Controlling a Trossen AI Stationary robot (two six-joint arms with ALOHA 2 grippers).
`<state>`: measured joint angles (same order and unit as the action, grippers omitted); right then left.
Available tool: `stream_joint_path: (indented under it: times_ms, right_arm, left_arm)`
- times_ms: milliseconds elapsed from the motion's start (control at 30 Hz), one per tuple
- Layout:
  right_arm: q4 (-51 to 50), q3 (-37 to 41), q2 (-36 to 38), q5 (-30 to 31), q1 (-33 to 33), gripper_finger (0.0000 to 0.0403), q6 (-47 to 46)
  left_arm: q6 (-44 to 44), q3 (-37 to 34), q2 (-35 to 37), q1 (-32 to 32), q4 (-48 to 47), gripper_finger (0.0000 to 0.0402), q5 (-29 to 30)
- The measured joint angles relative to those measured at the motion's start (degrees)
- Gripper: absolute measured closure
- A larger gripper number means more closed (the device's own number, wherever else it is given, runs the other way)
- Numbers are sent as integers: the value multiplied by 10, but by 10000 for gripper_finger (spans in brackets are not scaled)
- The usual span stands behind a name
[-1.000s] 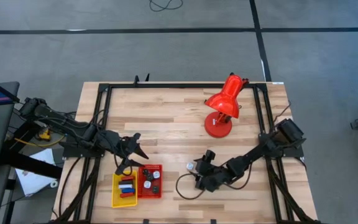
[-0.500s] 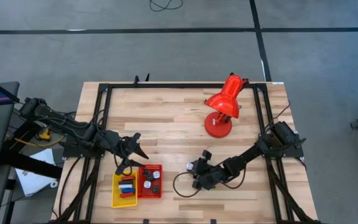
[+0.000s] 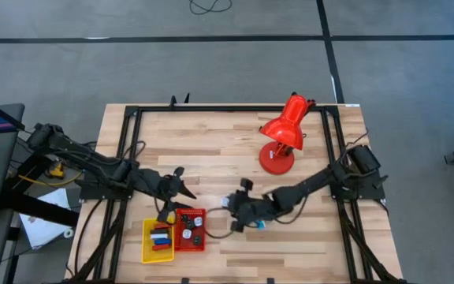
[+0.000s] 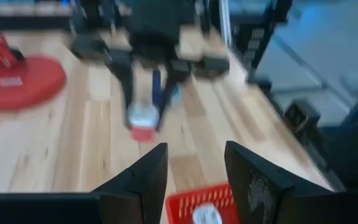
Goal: Pick & Place Office items
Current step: Put the pink charger adapter into the red bin
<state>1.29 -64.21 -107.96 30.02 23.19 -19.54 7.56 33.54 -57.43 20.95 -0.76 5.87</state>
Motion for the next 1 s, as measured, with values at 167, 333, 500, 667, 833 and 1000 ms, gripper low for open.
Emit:
stream_joint_path:
  times_ms: [167,333,500,667,833,1000]
  right_arm:
    - [-92,-97,-10,-2,-27,286,34]
    - [-103,-134,-9,-113,-42,286,44]
    - [-93,-143,-11,-229,-55,286,-2]
    - [-59,-143,-11,-258,-57,286,-11]
    - [-37,-143,-11,-289,-57,286,-28]
    - [-16,-143,-11,-290,-60,286,-39]
  left_arm:
    - [1,39,-76,-6,-34,254,0]
    - [-118,56,-124,-1,-34,256,3]
    - [-207,57,-126,9,-5,256,0]
    - [-192,58,-123,9,22,257,1]
    - [-191,58,-123,8,20,252,-3]
    - [-191,58,-123,8,21,206,-51]
